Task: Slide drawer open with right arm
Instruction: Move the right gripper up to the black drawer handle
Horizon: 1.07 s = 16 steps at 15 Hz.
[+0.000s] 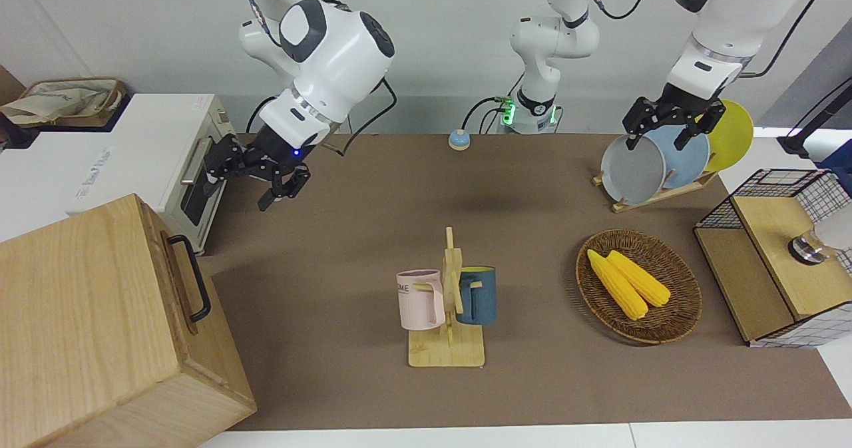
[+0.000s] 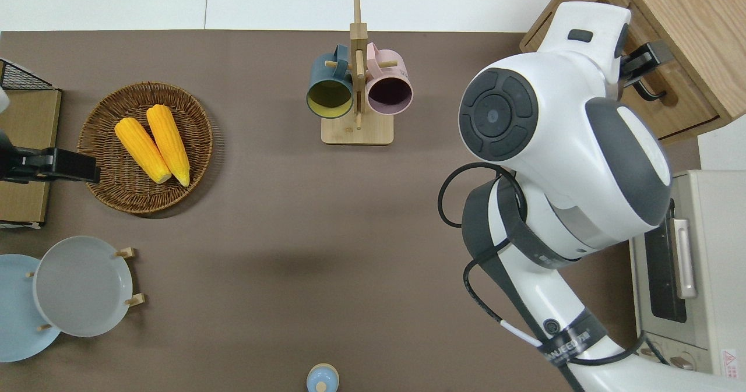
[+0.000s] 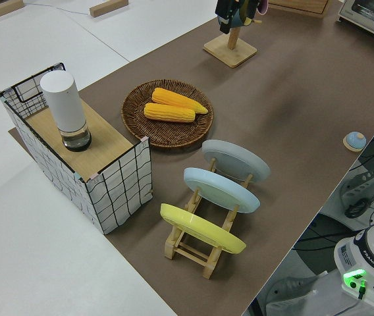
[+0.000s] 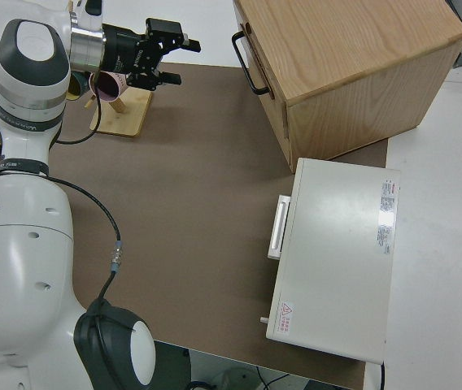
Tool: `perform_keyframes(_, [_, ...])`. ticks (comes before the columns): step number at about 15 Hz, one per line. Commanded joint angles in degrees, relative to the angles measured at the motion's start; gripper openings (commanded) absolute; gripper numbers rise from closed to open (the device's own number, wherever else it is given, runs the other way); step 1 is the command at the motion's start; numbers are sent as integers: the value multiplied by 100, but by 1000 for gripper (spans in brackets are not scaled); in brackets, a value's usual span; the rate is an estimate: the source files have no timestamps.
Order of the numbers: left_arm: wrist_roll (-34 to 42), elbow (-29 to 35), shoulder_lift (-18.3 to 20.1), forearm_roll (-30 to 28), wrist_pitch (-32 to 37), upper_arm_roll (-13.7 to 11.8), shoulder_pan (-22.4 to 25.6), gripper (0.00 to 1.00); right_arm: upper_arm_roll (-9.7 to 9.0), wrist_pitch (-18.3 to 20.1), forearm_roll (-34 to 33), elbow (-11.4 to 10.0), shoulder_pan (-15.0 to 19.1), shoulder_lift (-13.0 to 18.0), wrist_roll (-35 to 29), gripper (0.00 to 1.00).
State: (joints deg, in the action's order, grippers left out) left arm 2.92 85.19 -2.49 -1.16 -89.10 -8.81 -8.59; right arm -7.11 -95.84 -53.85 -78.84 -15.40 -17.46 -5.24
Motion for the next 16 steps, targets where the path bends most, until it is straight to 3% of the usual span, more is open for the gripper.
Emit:
perform_keyframes(1, [42, -117, -76, 72, -2, -95, -99, 995, -71, -390, -712, -184, 107, -169, -11, 987])
perform_keyframes(5, [42, -117, -76, 72, -2, -95, -99, 995, -71, -594, -1575, -263, 99, -494, -239, 987])
perform_keyframes(9, [42, -117, -76, 72, -2, -95, -99, 995, -71, -673, -2778, -745, 108, -679, -1029, 987])
perform_keyframes(13, [42, -117, -76, 72, -2, -95, -99, 998, -71, -673, -3491, -939, 107, -969, -1576, 987])
perform_keyframes(16, [42, -117, -76, 72, -2, -95, -99, 995, -54, -708, -3842, -940, 247, -1066, -1637, 987])
